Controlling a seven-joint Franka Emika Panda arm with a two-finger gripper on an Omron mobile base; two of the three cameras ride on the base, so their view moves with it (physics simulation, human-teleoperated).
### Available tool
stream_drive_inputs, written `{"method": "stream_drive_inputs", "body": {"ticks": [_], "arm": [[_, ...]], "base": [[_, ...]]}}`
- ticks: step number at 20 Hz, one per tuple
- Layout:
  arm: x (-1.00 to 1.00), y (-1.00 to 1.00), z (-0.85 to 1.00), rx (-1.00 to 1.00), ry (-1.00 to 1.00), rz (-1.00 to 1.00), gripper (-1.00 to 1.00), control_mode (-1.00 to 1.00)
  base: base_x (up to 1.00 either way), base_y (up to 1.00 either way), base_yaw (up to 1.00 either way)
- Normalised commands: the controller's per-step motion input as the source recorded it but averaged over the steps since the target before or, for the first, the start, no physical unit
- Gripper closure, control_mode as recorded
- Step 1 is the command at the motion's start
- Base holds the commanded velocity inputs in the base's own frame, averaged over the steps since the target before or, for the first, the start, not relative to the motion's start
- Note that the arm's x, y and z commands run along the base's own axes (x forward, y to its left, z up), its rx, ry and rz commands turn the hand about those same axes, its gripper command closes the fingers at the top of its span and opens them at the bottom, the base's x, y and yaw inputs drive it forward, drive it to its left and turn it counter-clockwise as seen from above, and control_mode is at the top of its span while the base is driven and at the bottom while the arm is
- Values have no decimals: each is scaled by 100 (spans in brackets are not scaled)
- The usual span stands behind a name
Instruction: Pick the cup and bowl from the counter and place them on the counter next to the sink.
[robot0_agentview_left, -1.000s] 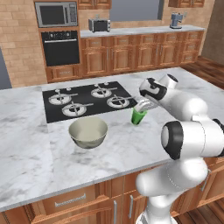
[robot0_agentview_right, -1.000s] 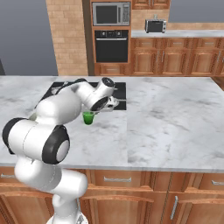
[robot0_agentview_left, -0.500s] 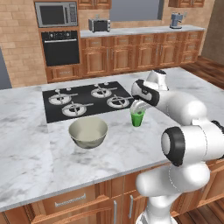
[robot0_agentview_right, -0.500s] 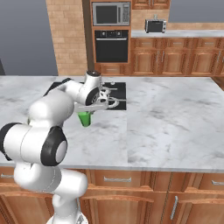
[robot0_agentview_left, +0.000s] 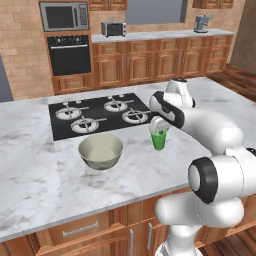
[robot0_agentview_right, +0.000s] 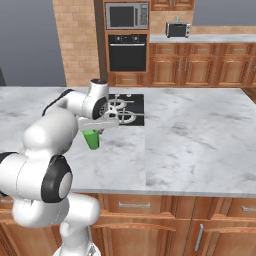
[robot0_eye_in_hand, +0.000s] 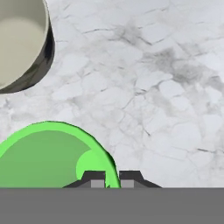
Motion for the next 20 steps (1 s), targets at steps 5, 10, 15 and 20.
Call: {"method": "stream_drive_inputs", "body": {"ticks": [5,10,15,20], "arm": [[-55,-10,11,2,0,0,100,-100],[-49,-11,11,2,0,0,100,-100],[-7,-1,0,0,0,0,100,-100],[0,0,0,0,0,0,100,-100]], "base": [[0,0,0],[0,0,0],[0,0,0],[0,0,0]]}}
